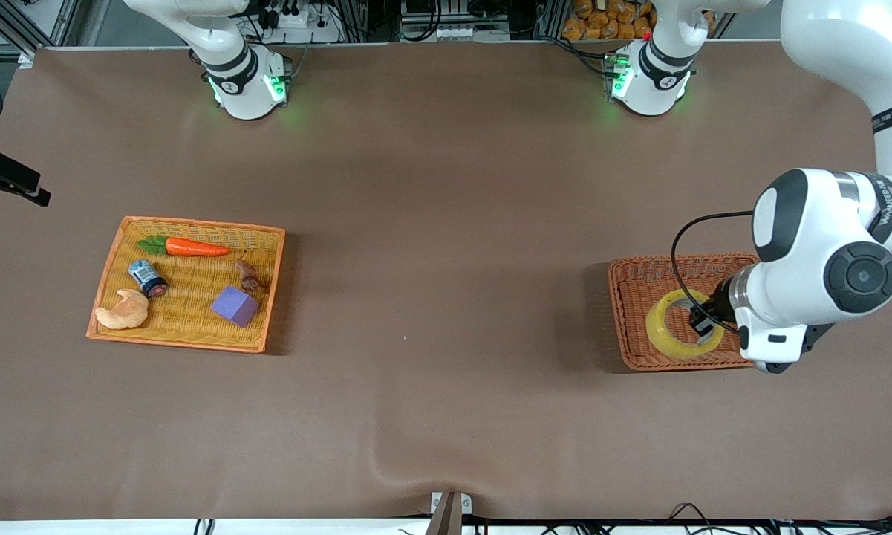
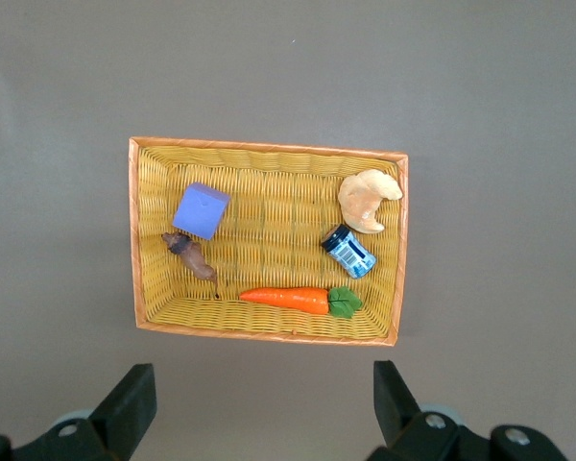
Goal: Transfer tape with both arms
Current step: 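Carry the tape roll with the left gripper into the brown basket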
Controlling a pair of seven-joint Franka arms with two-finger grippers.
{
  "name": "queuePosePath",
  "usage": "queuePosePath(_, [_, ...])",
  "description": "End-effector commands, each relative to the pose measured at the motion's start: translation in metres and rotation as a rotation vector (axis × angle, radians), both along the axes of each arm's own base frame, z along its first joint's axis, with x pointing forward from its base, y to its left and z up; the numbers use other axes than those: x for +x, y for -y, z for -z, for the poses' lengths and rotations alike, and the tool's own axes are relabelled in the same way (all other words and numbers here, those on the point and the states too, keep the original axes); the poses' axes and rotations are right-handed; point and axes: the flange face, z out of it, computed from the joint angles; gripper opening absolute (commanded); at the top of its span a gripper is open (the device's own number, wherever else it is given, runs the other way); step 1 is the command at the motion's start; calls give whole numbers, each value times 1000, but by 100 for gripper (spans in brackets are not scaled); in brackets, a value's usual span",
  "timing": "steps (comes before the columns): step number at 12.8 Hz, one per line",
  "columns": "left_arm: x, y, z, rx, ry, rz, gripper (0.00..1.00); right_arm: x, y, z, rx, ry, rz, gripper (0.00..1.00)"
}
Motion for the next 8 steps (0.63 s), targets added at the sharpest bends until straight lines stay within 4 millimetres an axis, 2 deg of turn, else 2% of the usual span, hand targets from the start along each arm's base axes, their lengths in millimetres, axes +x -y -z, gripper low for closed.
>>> queuePosePath(1, [-39, -33, 6, -28, 64, 24, 0, 0, 0, -4, -3, -1, -4, 100])
queuePosePath(2, [-41, -60, 13, -37, 84, 59, 0, 1, 0, -1, -3, -5, -4, 100])
queuePosePath(3, [-42, -77, 23, -43, 90, 101, 0, 0, 2, -3, -3, -2, -1, 100])
queuePosePath(5, [-41, -96, 36, -55, 84, 213, 0, -1, 3, -3, -2, -7, -3, 100])
queuePosePath(6, [-39, -113, 42, -59, 89, 236, 0, -2, 3, -2, -4, -15, -4, 100])
queuePosePath(8, [-44, -121, 62, -60, 113, 271, 0, -2, 3, -2, -5, -20, -6, 100])
